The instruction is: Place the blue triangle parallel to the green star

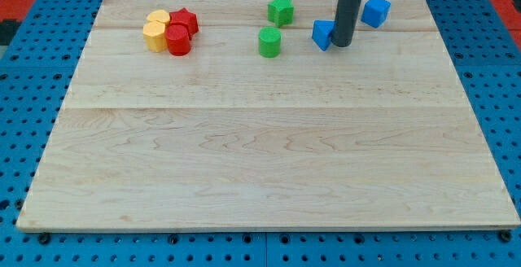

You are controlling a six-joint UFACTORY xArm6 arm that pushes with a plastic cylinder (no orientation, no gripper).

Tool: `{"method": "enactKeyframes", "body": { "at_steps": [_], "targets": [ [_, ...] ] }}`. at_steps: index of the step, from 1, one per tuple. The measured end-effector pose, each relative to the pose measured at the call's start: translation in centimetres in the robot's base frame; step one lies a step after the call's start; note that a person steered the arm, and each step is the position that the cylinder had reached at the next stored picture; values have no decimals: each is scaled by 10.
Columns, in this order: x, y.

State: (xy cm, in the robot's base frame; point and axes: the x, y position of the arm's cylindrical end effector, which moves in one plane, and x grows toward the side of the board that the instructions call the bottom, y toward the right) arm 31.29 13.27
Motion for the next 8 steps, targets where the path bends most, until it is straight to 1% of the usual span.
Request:
{"method": "enactKeyframes", "body": {
  "at_steps": [3, 4, 5, 6, 7, 8],
  "targets": [
    [-13, -95],
    [-15, -86],
    [-26, -55],
    [-44, -55],
    [-33, -55],
    [8, -76]
  ]
}}
